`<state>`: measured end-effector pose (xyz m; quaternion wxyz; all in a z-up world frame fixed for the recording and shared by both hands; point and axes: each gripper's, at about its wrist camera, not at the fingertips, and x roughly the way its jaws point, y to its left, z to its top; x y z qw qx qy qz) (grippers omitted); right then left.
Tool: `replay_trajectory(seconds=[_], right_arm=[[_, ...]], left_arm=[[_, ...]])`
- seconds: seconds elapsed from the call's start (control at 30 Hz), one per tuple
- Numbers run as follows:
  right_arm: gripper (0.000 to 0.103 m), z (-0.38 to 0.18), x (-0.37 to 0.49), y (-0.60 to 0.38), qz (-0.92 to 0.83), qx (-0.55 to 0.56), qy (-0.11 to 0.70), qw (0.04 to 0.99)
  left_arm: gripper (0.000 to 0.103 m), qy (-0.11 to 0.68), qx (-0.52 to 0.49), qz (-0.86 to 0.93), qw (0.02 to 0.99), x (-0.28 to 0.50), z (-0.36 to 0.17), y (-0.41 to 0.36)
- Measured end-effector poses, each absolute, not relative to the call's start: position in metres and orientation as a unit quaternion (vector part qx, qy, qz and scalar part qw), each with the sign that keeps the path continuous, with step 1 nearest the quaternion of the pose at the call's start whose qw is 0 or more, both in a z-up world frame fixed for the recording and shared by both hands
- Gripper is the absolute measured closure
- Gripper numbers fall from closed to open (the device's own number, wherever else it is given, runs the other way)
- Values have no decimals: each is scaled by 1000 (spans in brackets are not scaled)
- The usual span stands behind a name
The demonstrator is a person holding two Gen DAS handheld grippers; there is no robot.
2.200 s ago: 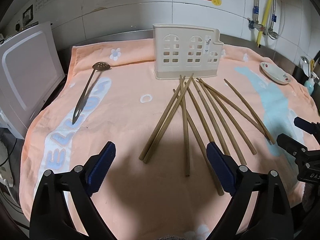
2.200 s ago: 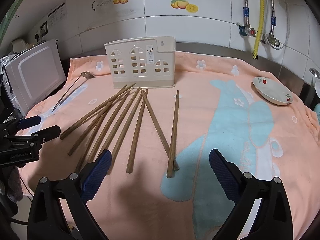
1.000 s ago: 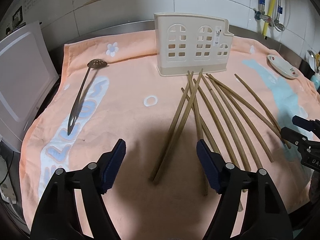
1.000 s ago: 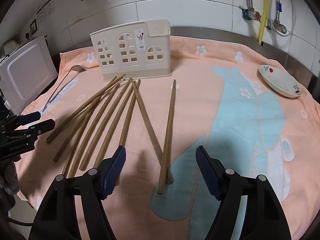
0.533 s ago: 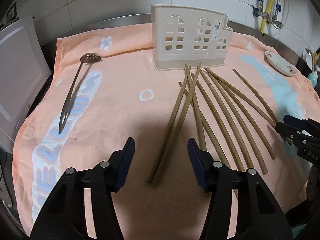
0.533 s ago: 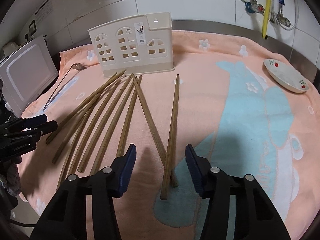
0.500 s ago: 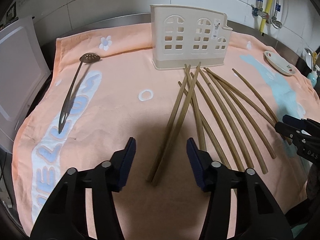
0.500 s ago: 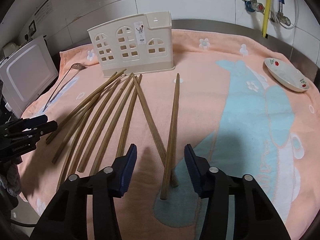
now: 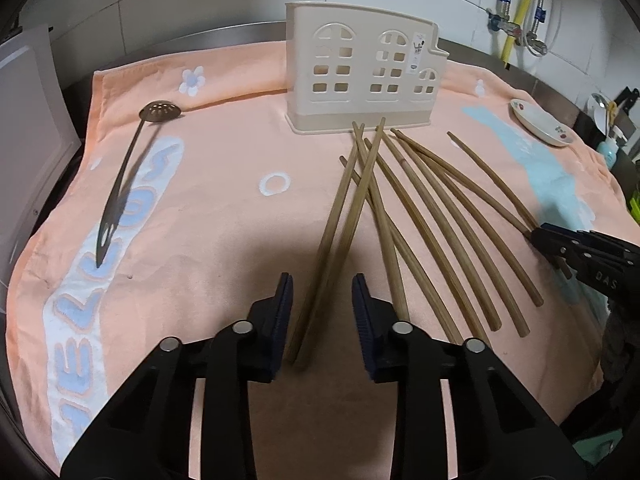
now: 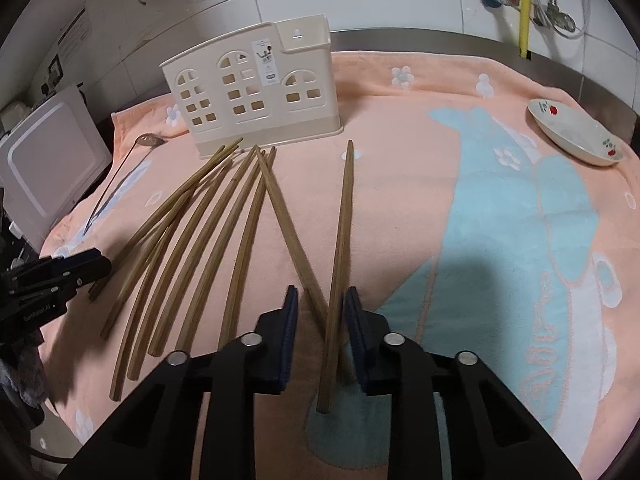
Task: Organize utensils
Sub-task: 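Close the right tool on one wooden chopstick while the left tool grasps another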
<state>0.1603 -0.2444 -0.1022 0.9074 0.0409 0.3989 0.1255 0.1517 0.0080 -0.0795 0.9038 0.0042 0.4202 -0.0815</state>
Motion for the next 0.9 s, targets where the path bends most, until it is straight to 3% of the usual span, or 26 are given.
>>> replay_trajectory(seconds=[0.23, 0.9], right_arm=[[94, -103, 163, -247, 121, 52, 397, 908], [96, -105, 168, -260, 109, 66, 398, 909]], left_arm=[[86, 426, -12, -98, 899, 161, -85, 11], [86, 421, -1, -143, 896, 172, -88, -5]])
